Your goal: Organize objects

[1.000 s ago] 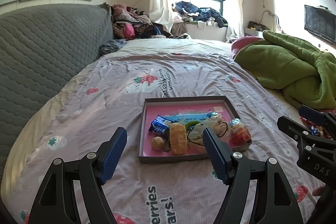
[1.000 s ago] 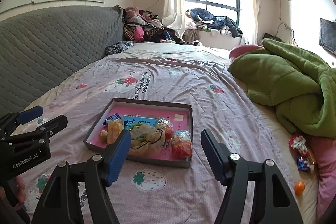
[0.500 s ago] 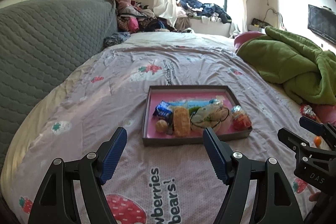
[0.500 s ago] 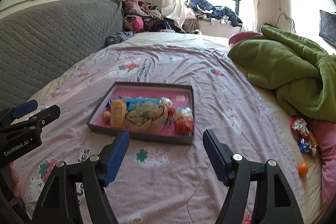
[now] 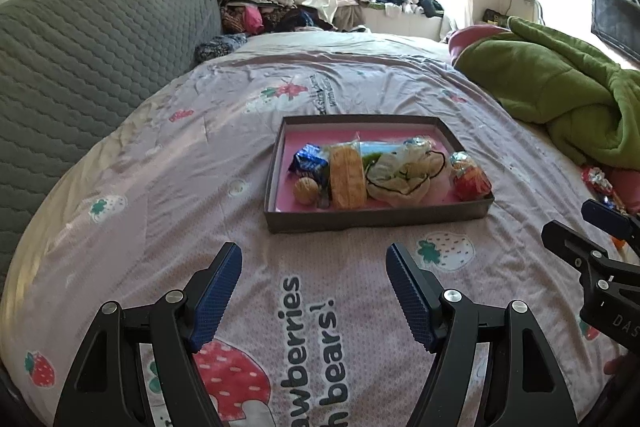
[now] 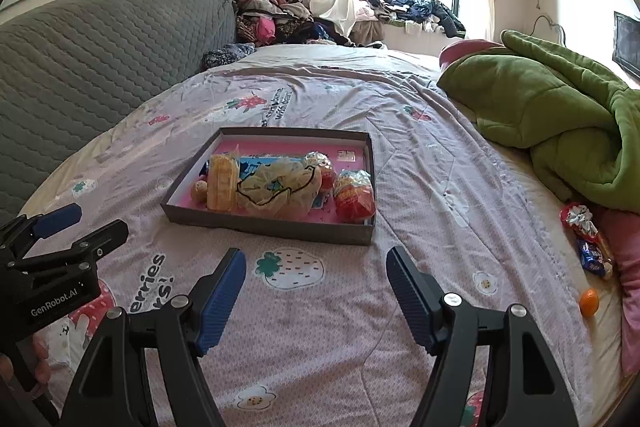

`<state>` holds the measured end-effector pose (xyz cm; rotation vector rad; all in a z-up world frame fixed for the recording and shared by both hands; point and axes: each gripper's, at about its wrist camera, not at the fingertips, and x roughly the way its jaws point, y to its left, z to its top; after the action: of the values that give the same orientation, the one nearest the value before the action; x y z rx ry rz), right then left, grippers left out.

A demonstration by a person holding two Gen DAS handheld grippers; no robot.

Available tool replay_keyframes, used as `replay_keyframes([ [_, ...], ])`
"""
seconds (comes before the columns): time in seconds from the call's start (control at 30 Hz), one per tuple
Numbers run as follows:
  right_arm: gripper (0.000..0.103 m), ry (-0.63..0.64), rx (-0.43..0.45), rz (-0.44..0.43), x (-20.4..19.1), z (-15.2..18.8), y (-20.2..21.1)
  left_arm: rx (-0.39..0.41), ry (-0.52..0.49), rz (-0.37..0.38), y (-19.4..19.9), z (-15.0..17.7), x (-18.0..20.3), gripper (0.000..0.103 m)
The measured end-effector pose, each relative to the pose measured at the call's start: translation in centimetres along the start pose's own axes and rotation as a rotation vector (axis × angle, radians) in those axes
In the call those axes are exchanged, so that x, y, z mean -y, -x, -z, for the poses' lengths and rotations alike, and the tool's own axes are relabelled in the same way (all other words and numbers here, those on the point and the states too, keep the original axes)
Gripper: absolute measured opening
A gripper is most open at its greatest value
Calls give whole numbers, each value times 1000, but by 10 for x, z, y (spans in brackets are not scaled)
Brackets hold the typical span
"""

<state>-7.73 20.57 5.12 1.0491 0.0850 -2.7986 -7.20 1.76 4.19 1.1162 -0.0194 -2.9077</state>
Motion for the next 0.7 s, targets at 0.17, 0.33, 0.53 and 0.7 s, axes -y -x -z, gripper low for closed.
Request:
replay_keyframes([
  [0.17, 72, 0, -6, -4, 0, 6, -3, -17, -4, 0, -4, 5, 2, 76],
  [0.33, 72, 2, -15, -6, 0, 12, -5, -18, 2, 9, -6, 9, 2, 76],
  [0.53, 72, -3, -28, -2, 4, 18, -11, -35, -4, 10, -12, 17, 5, 76],
  [0.7, 72, -9, -43, 0, 6, 26, -19, -42, -14, 23, -17, 22, 8, 76],
])
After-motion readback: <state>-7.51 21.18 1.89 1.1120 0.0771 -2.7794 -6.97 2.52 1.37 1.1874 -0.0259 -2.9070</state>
